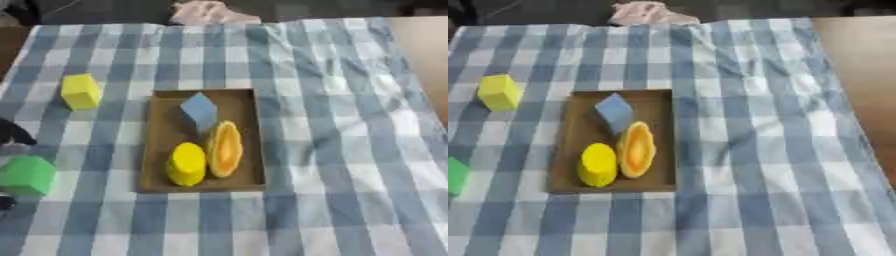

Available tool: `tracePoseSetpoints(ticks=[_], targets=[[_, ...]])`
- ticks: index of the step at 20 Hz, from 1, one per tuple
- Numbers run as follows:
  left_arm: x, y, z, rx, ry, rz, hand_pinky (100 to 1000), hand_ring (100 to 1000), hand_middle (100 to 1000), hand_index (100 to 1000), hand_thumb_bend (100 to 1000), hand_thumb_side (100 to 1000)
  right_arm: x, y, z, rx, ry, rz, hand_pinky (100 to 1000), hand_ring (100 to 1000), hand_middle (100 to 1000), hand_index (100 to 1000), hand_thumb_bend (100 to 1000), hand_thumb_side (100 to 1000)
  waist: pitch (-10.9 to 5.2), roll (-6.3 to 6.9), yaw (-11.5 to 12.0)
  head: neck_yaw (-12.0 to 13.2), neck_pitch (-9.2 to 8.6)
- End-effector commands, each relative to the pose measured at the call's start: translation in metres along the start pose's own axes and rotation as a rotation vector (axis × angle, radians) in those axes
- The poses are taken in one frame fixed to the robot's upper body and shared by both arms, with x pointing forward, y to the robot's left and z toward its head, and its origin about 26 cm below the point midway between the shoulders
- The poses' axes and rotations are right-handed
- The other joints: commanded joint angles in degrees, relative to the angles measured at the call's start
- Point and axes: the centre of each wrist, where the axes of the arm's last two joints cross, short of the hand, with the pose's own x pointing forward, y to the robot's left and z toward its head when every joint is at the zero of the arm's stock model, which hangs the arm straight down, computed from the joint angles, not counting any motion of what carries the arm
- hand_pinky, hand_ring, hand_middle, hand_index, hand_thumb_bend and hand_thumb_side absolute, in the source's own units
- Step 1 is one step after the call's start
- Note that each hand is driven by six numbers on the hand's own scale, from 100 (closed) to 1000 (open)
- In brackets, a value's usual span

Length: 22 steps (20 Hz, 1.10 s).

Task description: Pick up objects on the table and place them in the box.

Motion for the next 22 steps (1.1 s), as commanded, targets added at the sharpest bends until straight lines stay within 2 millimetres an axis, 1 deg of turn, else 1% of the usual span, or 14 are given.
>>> tracePoseSetpoints(ticks=[1, 4, 5, 7, 8, 10, 15, 17, 20, 22], targets=[[-0.006, 0.009, 0.005, -0.011, 0.017, -0.027, 990, 930, 835, 926, 527, 431, 0.004, -0.007, -0.004, -0.002, -0.019, 0.013, 868, 752, 635, 842, 100, 462, -0.91, 0.10, -0.1, 0.3, -0.33], [-0.007, 0.008, 0.004, -0.010, 0.020, -0.026, 982, 924, 830, 924, 490, 364, 0.005, -0.007, -0.006, -0.003, -0.014, 0.008, 868, 751, 633, 842, 100, 464, -0.91, 0.09, -0.1, 0.4, -0.41], [-0.007, 0.009, 0.003, -0.004, 0.021, -0.028, 974, 921, 828, 921, 495, 332, 0.005, -0.007, -0.006, -0.002, -0.012, 0.005, 869, 750, 632, 842, 100, 464, -0.90, 0.08, -0.2, 0.4, -0.43], [-0.006, 0.010, 0.000, 0.006, 0.022, -0.037, 966, 917, 823, 919, 485, 311, 0.006, -0.006, -0.007, -0.001, -0.009, 0.001, 869, 749, 630, 842, 100, 464, -0.88, 0.07, -0.2, 0.6, -0.46], [-0.006, 0.009, -0.002, 0.011, 0.020, -0.039, 965, 913, 819, 917, 464, 305, 0.006, -0.006, -0.007, 0.000, -0.007, -0.001, 869, 749, 630, 842, 100, 465, -0.85, 0.06, -0.3, 0.7, -0.49], [-0.005, 0.007, -0.006, 0.013, 0.010, -0.033, 964, 909, 811, 915, 422, 318, 0.006, -0.005, -0.007, 0.002, -0.004, -0.005, 870, 748, 629, 842, 100, 465, -0.79, 0.04, -0.5, 0.9, -0.52], [-0.004, 0.003, -0.015, -0.007, -0.017, -0.004, 951, 898, 794, 908, 360, 363, 0.006, -0.005, -0.007, -0.001, 0.005, -0.013, 871, 746, 627, 841, 100, 468, -0.68, 0.11, -0.8, 1.2, -0.53], [-0.004, 0.002, -0.016, -0.017, -0.017, 0.005, 927, 873, 755, 882, 335, 344, 0.005, -0.005, -0.007, -0.001, 0.009, -0.015, 871, 745, 626, 841, 100, 469, -0.64, 0.14, -1.0, 1.3, -0.56], [-0.004, 0.003, -0.017, -0.015, -0.014, 0.009, 880, 807, 656, 816, 296, 205, 0.005, -0.005, -0.005, -0.003, 0.018, -0.017, 873, 744, 625, 840, 100, 471, -0.63, 0.25, -1.1, 1.4, -0.51], [-0.002, 0.008, -0.016, 0.007, -0.015, 0.005, 859, 780, 622, 787, 248, 207, 0.005, -0.004, -0.005, -0.001, 0.024, -0.019, 873, 744, 625, 840, 100, 469, -0.65, 0.32, -1.2, 1.4, -0.52]])
